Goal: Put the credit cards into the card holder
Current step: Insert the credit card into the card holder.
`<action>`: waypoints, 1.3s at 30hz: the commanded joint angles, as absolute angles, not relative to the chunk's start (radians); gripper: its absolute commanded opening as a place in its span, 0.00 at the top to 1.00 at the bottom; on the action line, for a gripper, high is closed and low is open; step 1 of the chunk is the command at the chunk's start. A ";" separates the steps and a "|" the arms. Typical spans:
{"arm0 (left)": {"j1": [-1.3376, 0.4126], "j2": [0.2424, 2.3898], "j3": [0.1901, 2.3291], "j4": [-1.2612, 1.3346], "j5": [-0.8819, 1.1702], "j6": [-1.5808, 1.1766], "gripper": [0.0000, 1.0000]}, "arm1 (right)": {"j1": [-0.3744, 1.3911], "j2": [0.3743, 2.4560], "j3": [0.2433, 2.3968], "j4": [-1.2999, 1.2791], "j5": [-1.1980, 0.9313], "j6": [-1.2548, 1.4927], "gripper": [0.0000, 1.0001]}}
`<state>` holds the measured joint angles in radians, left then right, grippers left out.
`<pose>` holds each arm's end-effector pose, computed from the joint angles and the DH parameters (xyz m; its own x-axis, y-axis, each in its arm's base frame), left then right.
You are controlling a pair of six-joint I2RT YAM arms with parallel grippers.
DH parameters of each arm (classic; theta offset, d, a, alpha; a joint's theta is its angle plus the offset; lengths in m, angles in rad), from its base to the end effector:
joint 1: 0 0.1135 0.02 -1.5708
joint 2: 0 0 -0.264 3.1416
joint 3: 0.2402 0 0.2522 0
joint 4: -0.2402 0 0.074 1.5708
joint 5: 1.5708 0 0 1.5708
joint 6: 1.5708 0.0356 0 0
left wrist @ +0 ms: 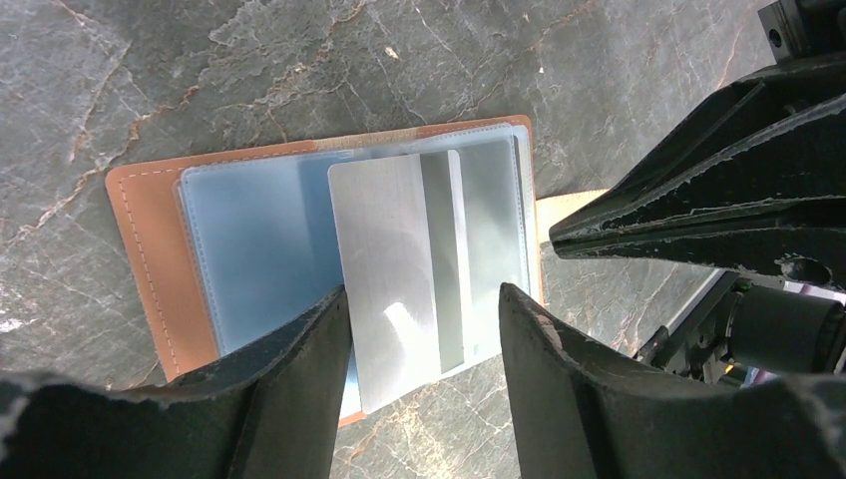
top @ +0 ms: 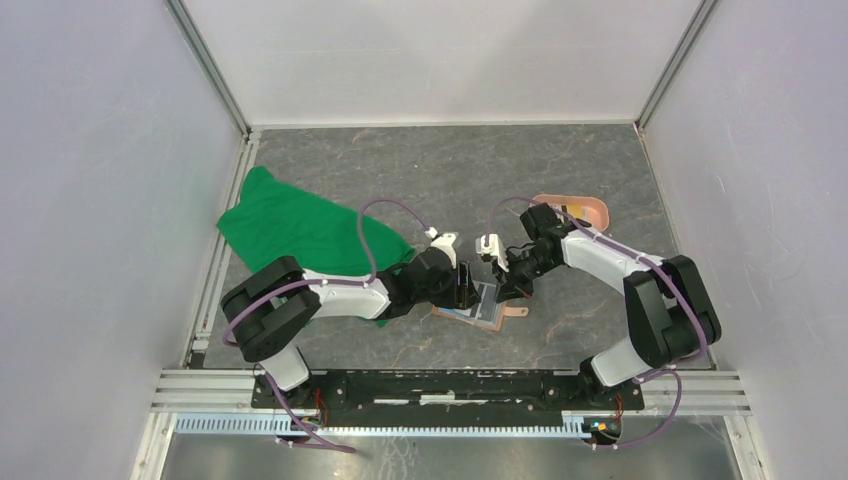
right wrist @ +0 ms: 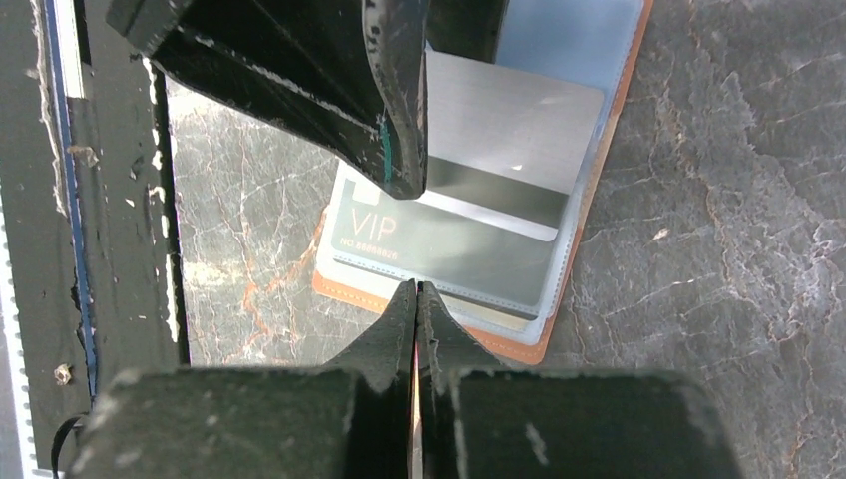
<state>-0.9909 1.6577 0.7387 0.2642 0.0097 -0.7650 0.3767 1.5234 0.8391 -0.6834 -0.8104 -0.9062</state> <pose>0.1784 -0.2730 0.1514 -0.8229 -0.0075 -0.5681 0.3754 0.7434 -0.5536 0.2277 0.1178 0.1723 -0.2552 -0.6844 -0.6830 -0.9571 0.0785 0.2789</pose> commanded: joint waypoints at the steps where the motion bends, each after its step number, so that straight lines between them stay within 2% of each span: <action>1: -0.999 1.623 0.771 0.253 0.028 -0.697 0.37 | 0.374 1.536 0.890 -0.772 -0.766 -1.006 1.00; 6: -0.998 1.617 0.758 0.289 0.068 -0.696 0.35 | 0.374 1.522 0.881 -0.800 -0.723 -1.048 1.00; 15: -1.009 1.631 0.767 0.324 0.124 -0.712 0.34 | 0.376 1.597 0.879 -0.736 -0.744 -0.940 1.00; 23: -1.038 1.688 0.807 0.320 0.114 -0.742 0.34 | 0.382 1.637 0.878 -0.717 -0.785 -0.902 1.00; 26: -1.042 1.700 0.821 0.306 0.099 -0.745 0.28 | 0.382 1.643 0.879 -0.716 -0.787 -0.897 1.00; 39: -1.038 1.604 0.795 0.196 0.003 -0.695 0.25 | 0.383 1.639 0.877 -0.699 -0.755 -0.877 1.00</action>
